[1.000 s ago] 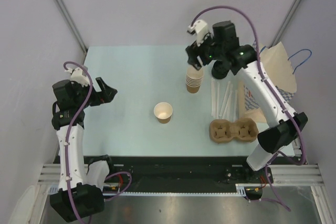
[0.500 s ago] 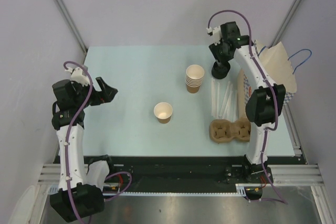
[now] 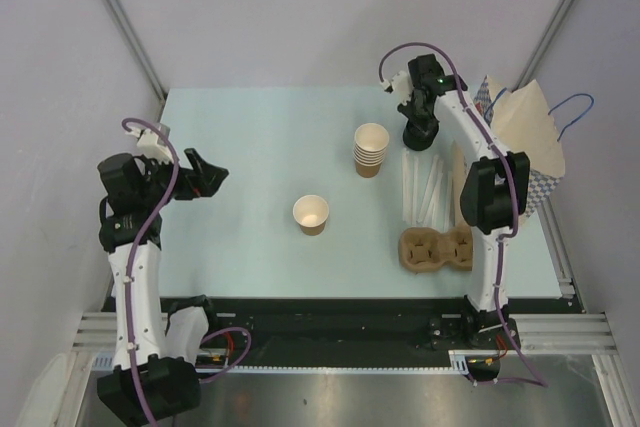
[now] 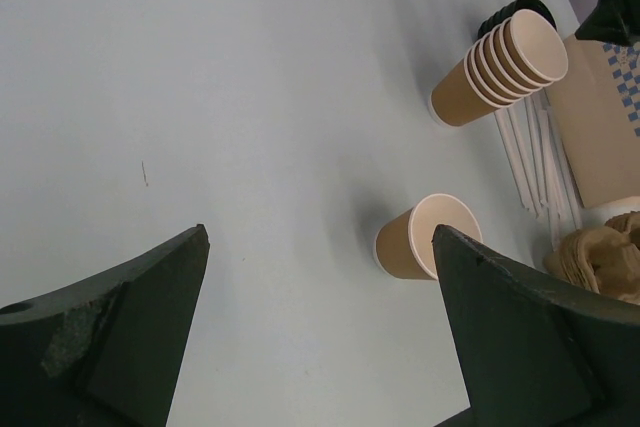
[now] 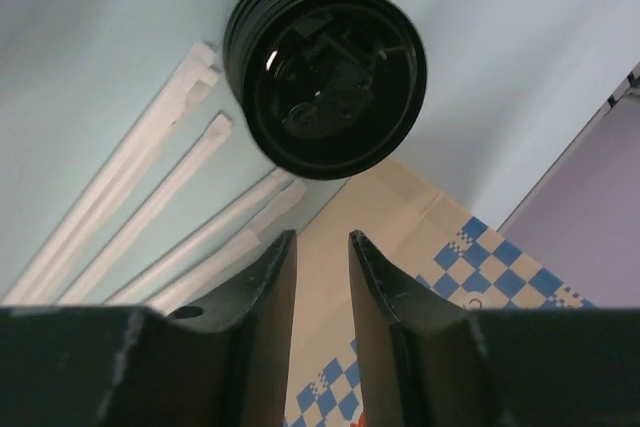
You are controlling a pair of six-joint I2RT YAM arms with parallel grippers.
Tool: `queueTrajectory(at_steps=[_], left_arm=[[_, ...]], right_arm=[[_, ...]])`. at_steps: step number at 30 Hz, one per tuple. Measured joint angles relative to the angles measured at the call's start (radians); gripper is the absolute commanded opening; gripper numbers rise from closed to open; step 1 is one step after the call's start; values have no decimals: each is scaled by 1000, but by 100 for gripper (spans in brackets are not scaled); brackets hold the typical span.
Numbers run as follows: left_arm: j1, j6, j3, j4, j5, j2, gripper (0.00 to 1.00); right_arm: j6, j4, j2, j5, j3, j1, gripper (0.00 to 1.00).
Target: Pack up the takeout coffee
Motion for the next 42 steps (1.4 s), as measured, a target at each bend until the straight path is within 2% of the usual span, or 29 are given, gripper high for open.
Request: queueTrajectory(at_steps=[5,16,29,42], left_arm=[[0,-7,-1,5,8,9,99],[0,-9,-1,9,8,24,99],[0,-9,-1,13,8,29,100],[0,-9,-1,16,8,38,99]], right_arm=[[122,-26,96,-6,114,-34,34],[319,-18,143,-43,213,-100,36],[413,-31,235,-138,286,-171,36],[451,-30,272,-185,316,-177,37]])
